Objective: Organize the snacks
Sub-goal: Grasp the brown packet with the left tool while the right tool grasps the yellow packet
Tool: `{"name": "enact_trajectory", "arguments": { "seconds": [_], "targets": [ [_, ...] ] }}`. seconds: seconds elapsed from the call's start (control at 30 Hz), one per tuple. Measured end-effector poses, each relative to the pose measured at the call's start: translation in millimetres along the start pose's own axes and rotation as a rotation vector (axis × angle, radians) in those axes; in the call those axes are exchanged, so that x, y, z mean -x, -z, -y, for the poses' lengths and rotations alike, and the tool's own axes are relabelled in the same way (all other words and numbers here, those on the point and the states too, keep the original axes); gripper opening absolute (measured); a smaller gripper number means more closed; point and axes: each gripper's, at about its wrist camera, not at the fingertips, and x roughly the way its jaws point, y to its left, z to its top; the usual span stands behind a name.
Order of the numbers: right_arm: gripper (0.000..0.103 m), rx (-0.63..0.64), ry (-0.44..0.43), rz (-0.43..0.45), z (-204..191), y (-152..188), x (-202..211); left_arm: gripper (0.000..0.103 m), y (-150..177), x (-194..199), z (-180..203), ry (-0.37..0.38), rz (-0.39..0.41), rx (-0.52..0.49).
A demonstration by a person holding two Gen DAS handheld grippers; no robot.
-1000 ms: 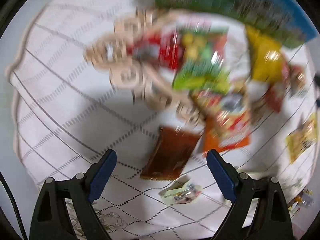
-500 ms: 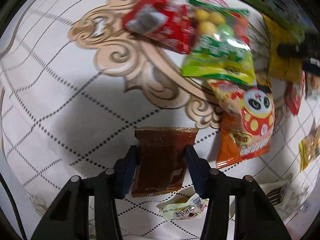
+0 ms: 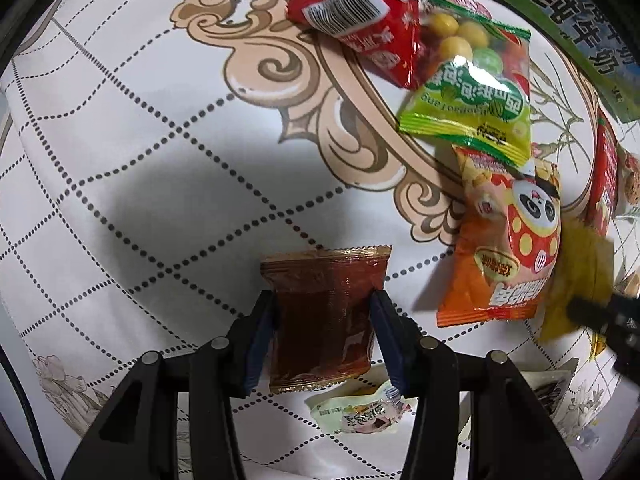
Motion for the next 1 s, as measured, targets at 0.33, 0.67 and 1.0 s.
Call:
{"name": "enact_trajectory", "arguments": {
  "seconds": [0.33, 0.67, 1.0],
  "targets": [
    [0.061, -0.092, -0.015, 0.013, 5, 19, -28, 0.057, 14, -22, 45, -0.059, -0.012, -0.081],
    [0.058, -0.227, -0.123, 0.027, 27, 12, -40, 0.055, 26, -9, 19, 0.047, -0.042, 0.097],
    [0.069, -0.253, -0.083, 0.035, 17, 8, -49, 0.051, 40, -15, 58, -0.008, -0.031, 0.017]
  ]
}}
